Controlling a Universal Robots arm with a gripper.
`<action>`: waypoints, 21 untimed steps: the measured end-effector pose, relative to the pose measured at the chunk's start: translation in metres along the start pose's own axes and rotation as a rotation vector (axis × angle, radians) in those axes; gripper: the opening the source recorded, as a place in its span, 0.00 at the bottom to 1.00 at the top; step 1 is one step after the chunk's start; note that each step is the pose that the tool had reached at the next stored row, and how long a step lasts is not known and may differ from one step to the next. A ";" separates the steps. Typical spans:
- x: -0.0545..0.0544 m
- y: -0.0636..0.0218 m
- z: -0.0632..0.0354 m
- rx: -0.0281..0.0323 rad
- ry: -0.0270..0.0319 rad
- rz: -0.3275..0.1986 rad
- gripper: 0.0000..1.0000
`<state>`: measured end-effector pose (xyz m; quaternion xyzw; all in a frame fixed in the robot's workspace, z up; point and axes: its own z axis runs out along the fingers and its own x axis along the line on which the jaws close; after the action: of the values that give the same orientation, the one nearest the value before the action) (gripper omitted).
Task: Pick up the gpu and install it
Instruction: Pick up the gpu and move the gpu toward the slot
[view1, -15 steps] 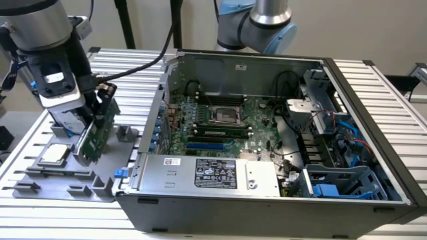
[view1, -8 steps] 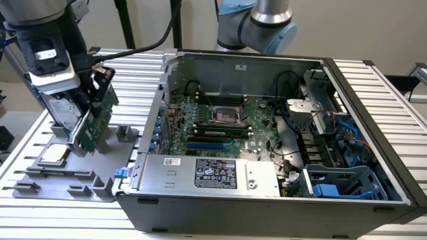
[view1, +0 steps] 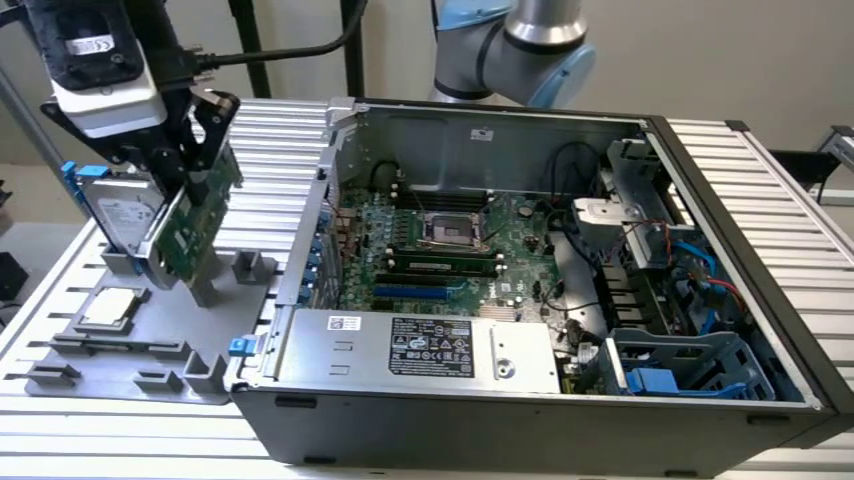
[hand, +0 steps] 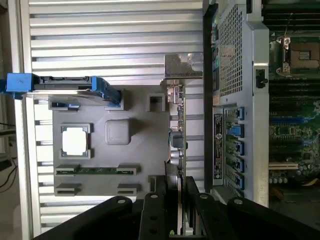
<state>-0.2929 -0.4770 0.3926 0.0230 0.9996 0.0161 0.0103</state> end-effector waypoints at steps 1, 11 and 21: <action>-0.003 0.0003 -0.0045 0.0001 0.0011 -0.001 0.27; -0.044 0.0036 -0.0489 -0.0015 0.0124 -0.007 0.27; -0.090 0.0066 -0.0768 -0.0034 0.0225 -0.008 0.27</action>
<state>-0.2047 -0.4770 0.4714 0.0190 0.9997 0.0180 -0.0008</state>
